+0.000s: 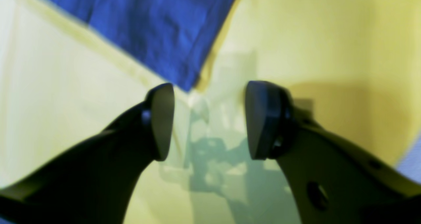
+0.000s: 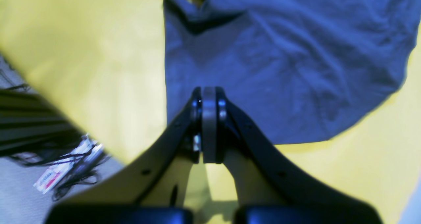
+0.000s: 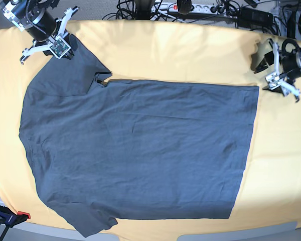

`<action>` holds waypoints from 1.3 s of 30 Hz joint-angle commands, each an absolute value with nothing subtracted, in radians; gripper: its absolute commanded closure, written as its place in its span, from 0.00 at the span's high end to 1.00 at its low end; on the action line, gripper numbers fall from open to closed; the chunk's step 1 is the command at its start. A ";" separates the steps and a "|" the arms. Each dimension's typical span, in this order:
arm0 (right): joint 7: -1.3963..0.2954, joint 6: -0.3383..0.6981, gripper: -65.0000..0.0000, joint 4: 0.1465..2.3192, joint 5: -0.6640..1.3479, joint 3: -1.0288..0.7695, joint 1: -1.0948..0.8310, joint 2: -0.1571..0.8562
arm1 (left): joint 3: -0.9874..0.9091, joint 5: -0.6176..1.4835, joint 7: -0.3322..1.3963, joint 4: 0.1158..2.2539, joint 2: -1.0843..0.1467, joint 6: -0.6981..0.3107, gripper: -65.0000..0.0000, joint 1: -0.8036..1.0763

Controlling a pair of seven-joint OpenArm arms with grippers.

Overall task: Fold the T-shirt properly
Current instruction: 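Lower both grippers and pinch the shoulder and collar-side corners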

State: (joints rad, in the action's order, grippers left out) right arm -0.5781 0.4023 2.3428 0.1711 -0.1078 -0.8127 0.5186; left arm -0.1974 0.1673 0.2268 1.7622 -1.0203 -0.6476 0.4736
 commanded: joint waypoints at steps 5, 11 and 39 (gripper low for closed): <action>-0.558 0.366 0.00 2.355 0.146 -0.106 -0.814 0.517 | 0.014 0.016 0.172 1.732 -1.065 -0.612 0.56 0.294; -0.561 0.362 0.00 2.355 0.121 -0.106 -0.818 0.510 | 0.223 -0.113 0.171 1.700 -1.066 -0.580 0.56 0.123; -0.613 0.472 0.54 2.185 0.133 -0.104 -0.844 0.510 | 0.370 -0.115 0.157 1.606 -1.064 -0.533 0.00 -0.059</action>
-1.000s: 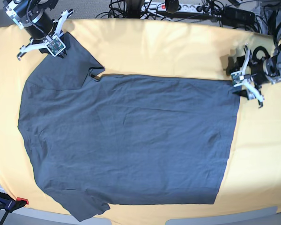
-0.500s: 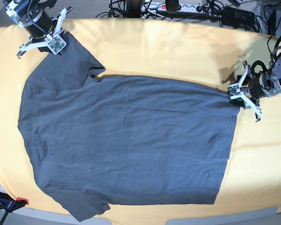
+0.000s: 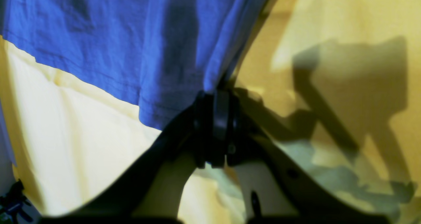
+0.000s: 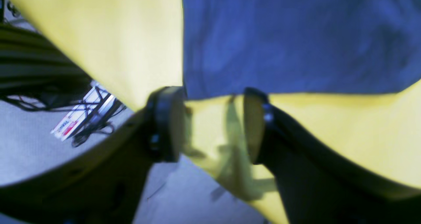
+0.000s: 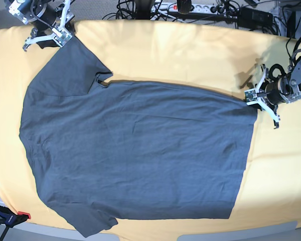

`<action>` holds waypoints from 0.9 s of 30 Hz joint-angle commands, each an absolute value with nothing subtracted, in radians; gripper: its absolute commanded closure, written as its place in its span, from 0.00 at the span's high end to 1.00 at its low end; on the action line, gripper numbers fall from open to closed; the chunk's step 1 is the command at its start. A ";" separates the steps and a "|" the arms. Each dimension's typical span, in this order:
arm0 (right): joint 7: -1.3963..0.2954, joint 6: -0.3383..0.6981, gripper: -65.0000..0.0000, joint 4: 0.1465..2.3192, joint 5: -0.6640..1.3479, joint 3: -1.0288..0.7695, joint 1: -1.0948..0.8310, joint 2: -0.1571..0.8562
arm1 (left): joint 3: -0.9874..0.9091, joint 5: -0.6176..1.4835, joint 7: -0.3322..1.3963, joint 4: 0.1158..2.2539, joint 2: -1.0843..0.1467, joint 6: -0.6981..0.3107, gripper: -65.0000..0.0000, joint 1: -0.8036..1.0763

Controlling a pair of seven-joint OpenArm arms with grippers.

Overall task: Fold the T-shirt properly
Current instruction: 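Lower both grippers and pinch the shoulder and collar-side corners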

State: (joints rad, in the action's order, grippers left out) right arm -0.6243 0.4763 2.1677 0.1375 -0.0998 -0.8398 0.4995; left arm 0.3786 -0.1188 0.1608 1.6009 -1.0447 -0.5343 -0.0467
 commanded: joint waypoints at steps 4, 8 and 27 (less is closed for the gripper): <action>-0.613 0.474 0.58 2.112 0.133 -0.104 -0.791 0.511 | 0.370 -0.115 0.157 1.606 -1.064 -0.534 0.00 -0.059; -0.589 0.498 0.58 2.108 0.133 -0.104 -0.767 0.511 | 0.370 -0.114 0.157 1.606 -1.064 -0.534 0.00 -0.059; -0.608 0.437 0.00 2.162 0.096 -0.105 -0.705 0.524 | 0.370 -0.115 0.158 1.613 -1.066 -0.538 0.00 -0.059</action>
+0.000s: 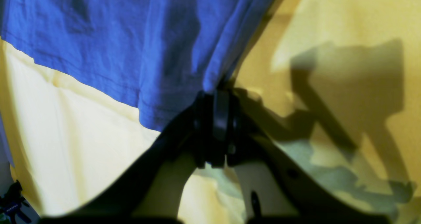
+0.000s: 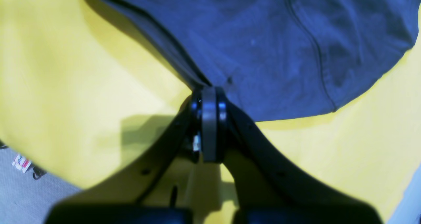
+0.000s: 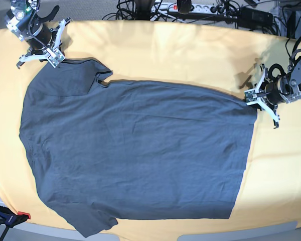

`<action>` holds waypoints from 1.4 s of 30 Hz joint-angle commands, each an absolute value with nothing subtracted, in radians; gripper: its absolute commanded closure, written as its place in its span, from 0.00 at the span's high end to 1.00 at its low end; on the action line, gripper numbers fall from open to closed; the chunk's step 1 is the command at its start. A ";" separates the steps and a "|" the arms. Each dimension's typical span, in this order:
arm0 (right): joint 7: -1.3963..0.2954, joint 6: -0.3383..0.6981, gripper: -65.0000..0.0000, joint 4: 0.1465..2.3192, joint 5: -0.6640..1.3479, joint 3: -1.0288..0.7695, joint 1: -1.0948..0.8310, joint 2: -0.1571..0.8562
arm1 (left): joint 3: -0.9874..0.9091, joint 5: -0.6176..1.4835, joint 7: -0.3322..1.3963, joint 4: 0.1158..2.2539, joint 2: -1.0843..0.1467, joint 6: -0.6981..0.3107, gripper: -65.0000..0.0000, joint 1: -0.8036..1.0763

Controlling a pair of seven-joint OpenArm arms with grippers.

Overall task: Fold the T-shirt properly
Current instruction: 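Lower both grippers and pinch the shoulder and collar-side corners, then pull both held corners apart to stretch the shirt flat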

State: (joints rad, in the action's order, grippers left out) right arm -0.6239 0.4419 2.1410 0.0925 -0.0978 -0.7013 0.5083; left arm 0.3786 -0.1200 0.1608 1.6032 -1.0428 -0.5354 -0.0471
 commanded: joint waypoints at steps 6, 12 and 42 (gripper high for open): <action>-0.684 0.428 0.00 2.283 0.095 -0.108 -0.797 0.602 | 0.370 -0.058 0.161 1.677 -1.108 -0.661 0.00 -0.059; -0.723 0.426 0.00 2.356 0.095 -0.149 -0.962 0.638 | 0.370 0.041 0.161 1.741 -1.200 -0.698 0.00 -0.056; -0.568 0.446 0.55 2.271 0.345 -0.242 -0.892 0.637 | 0.370 0.061 0.165 1.957 -1.396 -0.698 0.00 0.072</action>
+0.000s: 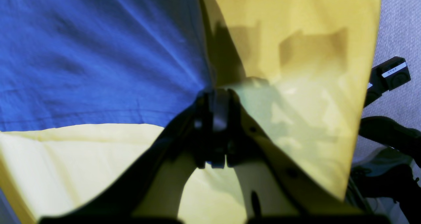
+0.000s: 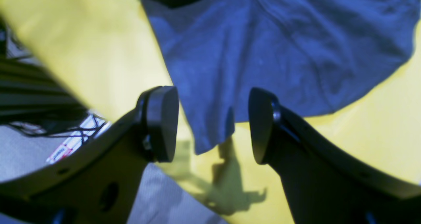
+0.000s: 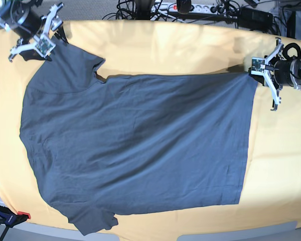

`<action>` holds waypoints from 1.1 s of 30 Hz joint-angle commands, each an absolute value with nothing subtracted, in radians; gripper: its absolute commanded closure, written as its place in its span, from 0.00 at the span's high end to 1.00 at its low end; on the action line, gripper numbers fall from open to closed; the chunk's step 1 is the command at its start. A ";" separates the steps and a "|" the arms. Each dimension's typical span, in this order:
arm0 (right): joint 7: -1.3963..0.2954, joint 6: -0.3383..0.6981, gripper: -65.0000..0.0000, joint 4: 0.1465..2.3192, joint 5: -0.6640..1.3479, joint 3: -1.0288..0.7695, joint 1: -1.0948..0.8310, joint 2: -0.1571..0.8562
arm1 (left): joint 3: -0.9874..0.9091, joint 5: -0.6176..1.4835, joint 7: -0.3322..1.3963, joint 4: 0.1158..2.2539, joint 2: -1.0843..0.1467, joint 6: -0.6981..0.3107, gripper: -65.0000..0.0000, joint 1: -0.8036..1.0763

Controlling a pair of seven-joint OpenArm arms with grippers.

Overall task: Fold the T-shirt properly
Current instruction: 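Pull both held corners apart to stretch the shirt flat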

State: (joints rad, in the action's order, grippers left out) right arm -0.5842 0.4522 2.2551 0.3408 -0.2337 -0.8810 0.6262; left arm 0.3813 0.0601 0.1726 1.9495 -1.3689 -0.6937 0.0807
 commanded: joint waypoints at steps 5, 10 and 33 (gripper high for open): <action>-0.588 0.456 0.55 2.155 0.340 -0.134 -0.797 0.637 | 0.370 0.061 0.165 1.957 -1.396 -0.698 0.00 0.072; -0.587 0.395 0.55 2.050 0.243 -0.070 -0.729 0.637 | 0.370 0.062 0.164 1.957 -1.396 -0.698 0.00 0.072; -0.720 0.345 0.00 2.289 0.089 -0.085 -0.779 0.638 | 0.370 0.061 0.165 1.957 -1.396 -0.698 0.00 0.072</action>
State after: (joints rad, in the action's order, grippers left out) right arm -0.7261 0.3542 2.2749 0.0929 -0.0746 -0.7761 0.6254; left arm 0.3813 0.0597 0.1726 1.9499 -1.3685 -0.6937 0.0807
